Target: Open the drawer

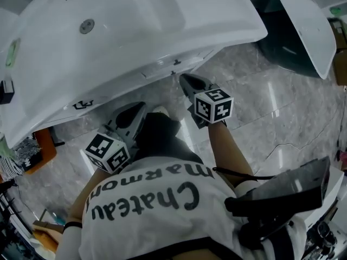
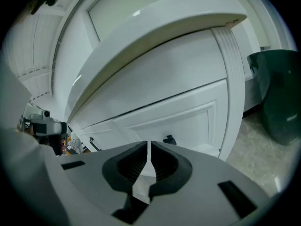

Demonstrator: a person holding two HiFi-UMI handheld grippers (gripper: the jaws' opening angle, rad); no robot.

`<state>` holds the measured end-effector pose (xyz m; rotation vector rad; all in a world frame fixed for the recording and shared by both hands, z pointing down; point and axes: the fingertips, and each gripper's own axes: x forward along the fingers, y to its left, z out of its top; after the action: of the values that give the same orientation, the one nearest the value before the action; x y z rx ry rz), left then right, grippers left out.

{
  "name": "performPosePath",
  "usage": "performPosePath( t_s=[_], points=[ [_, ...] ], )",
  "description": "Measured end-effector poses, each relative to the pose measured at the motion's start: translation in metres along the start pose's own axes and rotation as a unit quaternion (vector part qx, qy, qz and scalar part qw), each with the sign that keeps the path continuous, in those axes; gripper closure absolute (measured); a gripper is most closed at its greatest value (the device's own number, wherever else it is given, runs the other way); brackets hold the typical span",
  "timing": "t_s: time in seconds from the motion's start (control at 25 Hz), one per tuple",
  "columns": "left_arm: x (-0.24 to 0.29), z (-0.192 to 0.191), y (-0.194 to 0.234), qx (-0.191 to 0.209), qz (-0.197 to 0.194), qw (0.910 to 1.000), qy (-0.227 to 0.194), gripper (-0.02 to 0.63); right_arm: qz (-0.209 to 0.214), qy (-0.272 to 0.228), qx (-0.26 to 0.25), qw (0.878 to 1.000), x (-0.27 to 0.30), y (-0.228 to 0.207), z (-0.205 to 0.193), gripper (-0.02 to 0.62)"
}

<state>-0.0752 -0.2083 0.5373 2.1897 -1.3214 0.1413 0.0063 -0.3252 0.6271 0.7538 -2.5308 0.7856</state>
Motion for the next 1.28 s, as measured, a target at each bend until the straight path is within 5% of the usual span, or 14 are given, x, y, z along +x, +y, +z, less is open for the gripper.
performPosePath(
  t_s=[0.16, 0.84, 1.28],
  points=[
    [0.011, -0.012, 0.02, -0.006, 0.003, 1.0, 0.006, 0.598, -0.016, 0.024, -0.014, 0.999, 0.024, -0.016, -0.012, 0.419],
    [0.012, -0.012, 0.059, -0.034, 0.017, 0.9993, 0.006, 0.598, -0.119, 0.094, -0.053, 0.987, 0.077, -0.055, -0.014, 0.45],
    [0.011, -0.01, 0.065, -0.066, 0.024, 0.9973, -0.019, 0.598, -0.141, 0.161, -0.097, 0.972, 0.081, -0.049, -0.011, 0.457]
  ],
)
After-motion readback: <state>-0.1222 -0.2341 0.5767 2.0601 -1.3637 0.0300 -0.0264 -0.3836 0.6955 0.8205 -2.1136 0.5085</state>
